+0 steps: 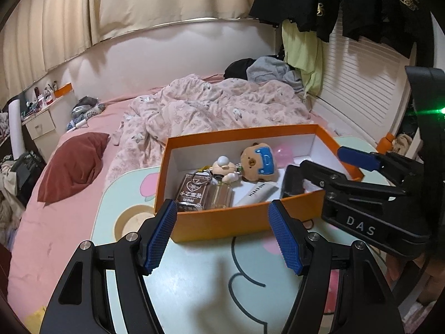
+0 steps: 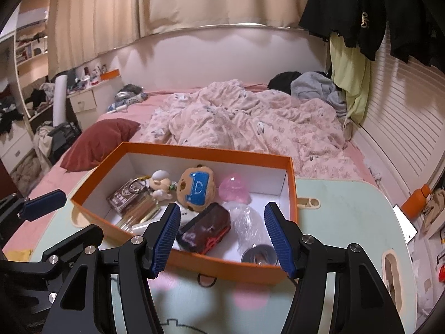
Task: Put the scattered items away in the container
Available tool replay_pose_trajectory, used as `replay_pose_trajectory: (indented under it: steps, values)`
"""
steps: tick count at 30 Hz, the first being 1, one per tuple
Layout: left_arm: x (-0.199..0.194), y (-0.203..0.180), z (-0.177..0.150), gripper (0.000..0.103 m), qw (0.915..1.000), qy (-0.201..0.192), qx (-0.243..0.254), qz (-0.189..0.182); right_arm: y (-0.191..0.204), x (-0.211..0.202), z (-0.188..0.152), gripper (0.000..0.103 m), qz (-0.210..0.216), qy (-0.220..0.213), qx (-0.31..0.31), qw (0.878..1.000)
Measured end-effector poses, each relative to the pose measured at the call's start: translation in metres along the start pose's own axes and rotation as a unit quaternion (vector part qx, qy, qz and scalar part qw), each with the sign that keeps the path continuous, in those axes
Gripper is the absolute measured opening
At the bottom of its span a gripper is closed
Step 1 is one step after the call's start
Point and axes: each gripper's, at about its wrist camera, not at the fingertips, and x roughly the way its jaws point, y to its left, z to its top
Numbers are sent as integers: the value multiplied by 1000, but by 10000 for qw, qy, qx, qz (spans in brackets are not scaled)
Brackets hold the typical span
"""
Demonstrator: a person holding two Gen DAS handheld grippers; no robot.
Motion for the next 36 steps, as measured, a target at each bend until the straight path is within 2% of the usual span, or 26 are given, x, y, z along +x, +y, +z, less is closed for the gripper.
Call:
replay_pose_trajectory:
  steps: [5,11,15,22,25,26,28,30,33,36]
  values:
    - [-14,-2,-9,69,9999,-67,-66,-143,4,-15,-7,63,-17,-94,-56,9999]
    - [-21,-8,-22,69,9995,-27,-162,-254,8,-24,-21,63,52,5,-151,9999]
    - [-16,-9,-42,69,9983,221,-384,-370,10,-27,-37,63,185,198,-116,9996]
    - [12,-5,-78,69,9927,901,-771,-223,3,-14,-71,63,157,884,-32,9960]
    - [14,-5,-82,75,9935,830,-778,-12,-2,-6,-77,64,146,1025,53,9946]
    - [15,-5,-83,77,9933,861,-766,41,-3,-6,-77,67,138,1030,81,9945]
    - [19,-8,-85,86,9942,849,-621,230,-4,-4,-79,82,61,1099,79,9939]
    - [20,-8,-88,87,9941,805,-669,289,-3,-2,-81,91,-181,1193,77,9927]
    - [21,-5,-90,89,9938,803,-705,308,-1,2,-83,101,-381,1284,106,9909]
    - [21,-2,-90,94,9929,826,-772,371,-2,3,-84,103,-429,1313,162,9903]
